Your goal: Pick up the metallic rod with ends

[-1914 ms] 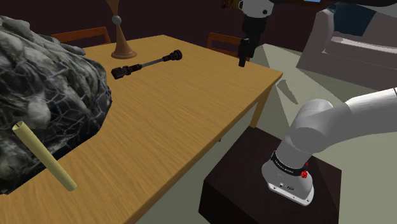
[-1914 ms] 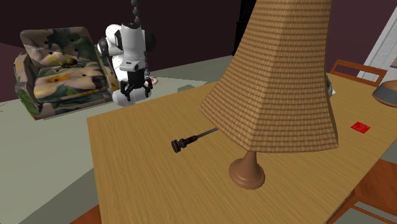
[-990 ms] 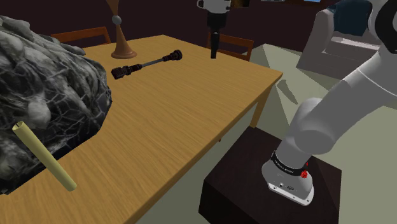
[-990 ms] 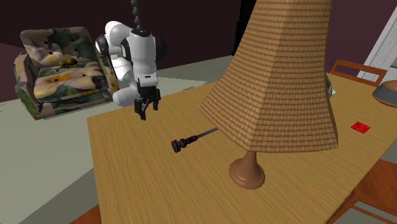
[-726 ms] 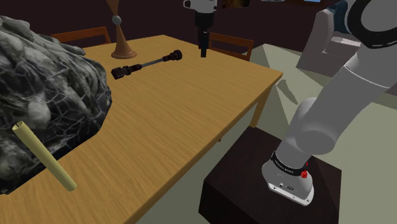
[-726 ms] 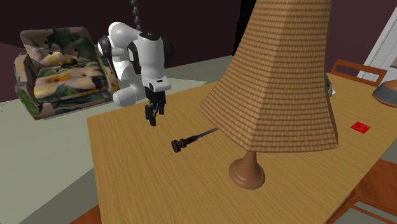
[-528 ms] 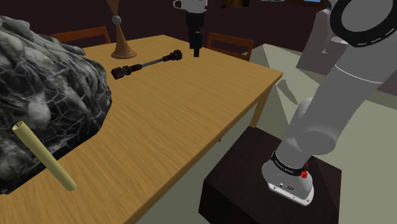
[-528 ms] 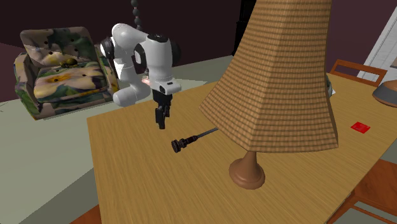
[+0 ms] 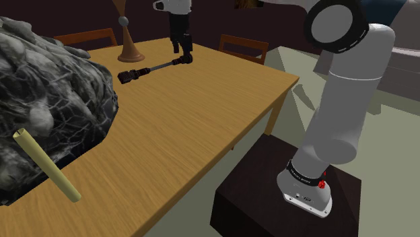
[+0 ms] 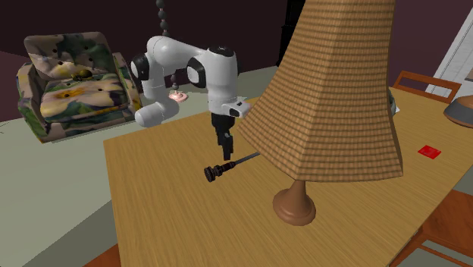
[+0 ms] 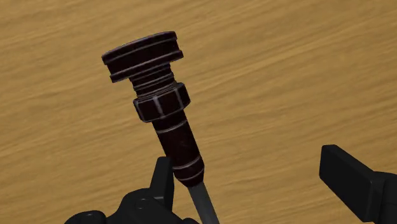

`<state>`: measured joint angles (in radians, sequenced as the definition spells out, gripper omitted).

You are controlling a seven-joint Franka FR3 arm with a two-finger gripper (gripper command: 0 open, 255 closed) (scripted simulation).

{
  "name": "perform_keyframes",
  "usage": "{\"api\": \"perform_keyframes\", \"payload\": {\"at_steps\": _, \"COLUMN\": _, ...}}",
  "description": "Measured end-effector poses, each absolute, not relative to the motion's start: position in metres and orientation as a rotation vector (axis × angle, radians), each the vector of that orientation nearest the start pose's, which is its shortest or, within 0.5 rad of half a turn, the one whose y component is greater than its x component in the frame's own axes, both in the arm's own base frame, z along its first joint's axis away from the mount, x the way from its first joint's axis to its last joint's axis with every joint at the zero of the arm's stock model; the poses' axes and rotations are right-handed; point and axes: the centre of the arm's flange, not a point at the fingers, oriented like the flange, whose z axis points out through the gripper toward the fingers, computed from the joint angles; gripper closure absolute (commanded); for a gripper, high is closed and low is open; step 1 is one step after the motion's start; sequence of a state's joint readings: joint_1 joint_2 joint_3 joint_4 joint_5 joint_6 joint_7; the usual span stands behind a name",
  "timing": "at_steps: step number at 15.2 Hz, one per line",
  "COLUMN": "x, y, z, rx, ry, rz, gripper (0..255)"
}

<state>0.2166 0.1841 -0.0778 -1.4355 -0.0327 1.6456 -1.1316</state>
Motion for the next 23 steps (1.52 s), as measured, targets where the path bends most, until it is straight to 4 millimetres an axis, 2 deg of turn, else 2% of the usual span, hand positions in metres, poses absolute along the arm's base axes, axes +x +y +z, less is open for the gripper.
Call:
{"api": "perform_keyframes", "payload": {"at_steps": 3, "x": 0.637, "y": 0.117, "z": 0.586, "rx": -2.431, "ry": -2.06, "rz": -0.002, "gripper": 0}}
{"api": "perform_keyframes", "payload": {"at_steps": 6, "x": 0.652, "y": 0.149, "z": 0.581, "rx": -2.3, "ry": -2.192, "rz": -0.001, "gripper": 0}}
{"api": "perform_keyframes", "payload": {"at_steps": 9, "x": 0.654, "y": 0.155, "z": 0.569, "rx": -2.271, "ry": -2.219, "rz": -0.001, "gripper": 0}}
{"api": "perform_keyframes", "payload": {"at_steps": 14, "x": 0.655, "y": 0.156, "z": 0.543, "rx": -2.266, "ry": -2.223, "rz": 0.0, "gripper": 0}}
{"api": "perform_keyframes", "payload": {"at_steps": 15, "x": 0.655, "y": 0.156, "z": 0.541, "rx": -2.266, "ry": -2.223, "rz": -0.001, "gripper": 255}}
{"api": "perform_keyframes", "payload": {"at_steps": 23, "x": 0.654, "y": 0.157, "z": 0.542, "rx": -2.268, "ry": -2.225, "rz": -0.007, "gripper": 255}}
